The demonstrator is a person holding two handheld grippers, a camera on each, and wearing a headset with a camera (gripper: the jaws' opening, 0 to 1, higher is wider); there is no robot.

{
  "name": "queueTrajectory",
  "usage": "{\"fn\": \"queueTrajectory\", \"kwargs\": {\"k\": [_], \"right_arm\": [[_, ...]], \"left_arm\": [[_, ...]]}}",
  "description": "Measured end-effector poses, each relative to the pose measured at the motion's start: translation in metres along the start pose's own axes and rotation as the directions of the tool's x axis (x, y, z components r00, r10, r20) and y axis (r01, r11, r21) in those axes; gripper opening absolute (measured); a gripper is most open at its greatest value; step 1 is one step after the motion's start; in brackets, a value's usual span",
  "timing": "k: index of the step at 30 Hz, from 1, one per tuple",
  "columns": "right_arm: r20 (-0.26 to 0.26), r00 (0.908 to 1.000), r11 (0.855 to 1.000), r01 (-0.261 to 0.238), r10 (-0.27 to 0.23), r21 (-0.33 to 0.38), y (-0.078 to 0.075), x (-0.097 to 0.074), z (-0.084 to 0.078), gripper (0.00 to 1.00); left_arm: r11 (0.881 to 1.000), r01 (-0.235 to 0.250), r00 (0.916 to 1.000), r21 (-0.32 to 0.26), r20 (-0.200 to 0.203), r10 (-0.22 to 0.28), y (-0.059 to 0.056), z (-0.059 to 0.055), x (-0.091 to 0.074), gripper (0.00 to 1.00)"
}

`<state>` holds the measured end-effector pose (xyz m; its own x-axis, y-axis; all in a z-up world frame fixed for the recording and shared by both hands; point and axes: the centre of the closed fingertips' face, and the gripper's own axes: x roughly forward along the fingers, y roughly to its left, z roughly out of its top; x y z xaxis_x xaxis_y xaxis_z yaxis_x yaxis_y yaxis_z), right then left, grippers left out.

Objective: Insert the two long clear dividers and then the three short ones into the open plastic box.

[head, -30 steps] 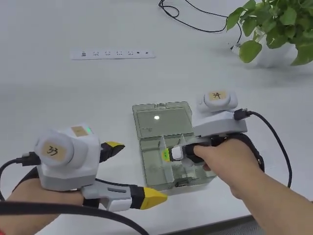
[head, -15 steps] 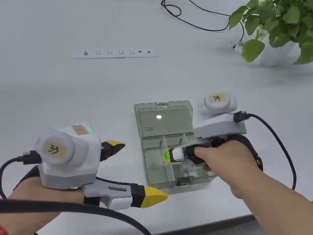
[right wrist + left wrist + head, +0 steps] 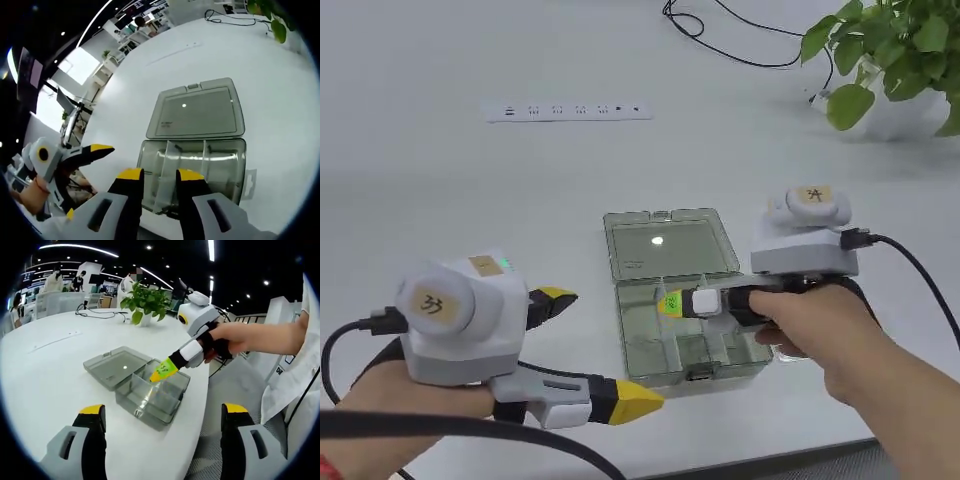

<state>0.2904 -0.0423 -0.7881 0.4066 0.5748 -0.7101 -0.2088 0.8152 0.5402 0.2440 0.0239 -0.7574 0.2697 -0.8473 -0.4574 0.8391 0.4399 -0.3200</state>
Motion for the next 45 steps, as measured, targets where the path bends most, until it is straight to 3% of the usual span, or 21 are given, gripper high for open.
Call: {"fn": "queueTrajectory", "kwargs": {"k": [13, 19, 25, 30, 32, 35, 39, 41, 42, 43, 44, 45], "right_arm": [[0.056, 0.9895, 0.991, -0.133, 0.133, -0.008, 0.008, -0.031, 0.019, 0.38], [0.058, 0.9826, 0.982, -0.172, 0.177, -0.072, 0.008, -0.055, 0.022, 0.43], [0.035, 0.9811, 0.971, -0.183, 0.190, -0.151, -0.006, -0.077, 0.019, 0.52], [0.011, 0.9810, 0.949, -0.185, 0.194, -0.254, -0.017, -0.091, 0.018, 0.57], [-0.015, 0.9800, 0.921, -0.192, 0.198, -0.339, -0.021, -0.094, 0.015, 0.62], [-0.059, 0.9775, 0.894, -0.209, 0.202, -0.396, -0.023, -0.097, 0.009, 0.65], [-0.107, 0.9733, 0.814, -0.228, 0.203, -0.533, -0.031, -0.099, 0.004, 0.67], [-0.149, 0.9713, 0.790, -0.238, 0.186, -0.566, -0.037, -0.098, -0.002, 0.72], [-0.172, 0.9683, 0.760, -0.249, 0.181, -0.601, -0.041, -0.096, -0.005, 0.74], [-0.189, 0.9679, 0.748, -0.248, 0.165, -0.616, -0.045, -0.096, -0.008, 0.74], [-0.212, 0.9659, 0.716, -0.253, 0.149, -0.651, -0.051, -0.094, -0.011, 0.73], [-0.230, 0.9626, 0.694, -0.263, 0.142, -0.670, -0.054, -0.092, -0.013, 0.73]], "left_arm": [[0.997, -0.075, 0.9972, 0.009, -0.006, 0.075, 0.001, 0.007, -0.015, 0.98], [0.994, -0.112, 0.9937, 0.010, 0.005, 0.112, -0.003, 0.013, -0.023, 1.00], [0.992, -0.122, 0.9925, 0.021, 0.004, 0.122, -0.010, 0.012, -0.024, 1.00], [0.992, -0.126, 0.9920, 0.027, 0.007, 0.126, -0.012, 0.013, -0.022, 1.00], [0.992, -0.125, 0.9922, 0.026, 0.008, 0.125, -0.014, 0.013, -0.020, 1.00], [0.991, -0.127, 0.9919, 0.028, 0.007, 0.127, -0.015, 0.013, -0.019, 1.00], [0.990, -0.138, 0.9904, 0.023, 0.016, 0.138, -0.015, 0.013, -0.021, 1.00], [0.989, -0.144, 0.9894, 0.019, 0.020, 0.144, -0.014, 0.013, -0.021, 1.00], [0.989, -0.147, 0.9890, 0.015, 0.021, 0.147, -0.014, 0.013, -0.021, 1.00], [0.989, -0.148, 0.9888, 0.013, 0.022, 0.148, -0.015, 0.013, -0.021, 1.00], [0.989, -0.149, 0.9886, 0.012, 0.024, 0.149, -0.015, 0.013, -0.021, 1.00], [0.989, -0.150, 0.9885, 0.011, 0.024, 0.150, -0.015, 0.013, -0.021, 1.00]]}}
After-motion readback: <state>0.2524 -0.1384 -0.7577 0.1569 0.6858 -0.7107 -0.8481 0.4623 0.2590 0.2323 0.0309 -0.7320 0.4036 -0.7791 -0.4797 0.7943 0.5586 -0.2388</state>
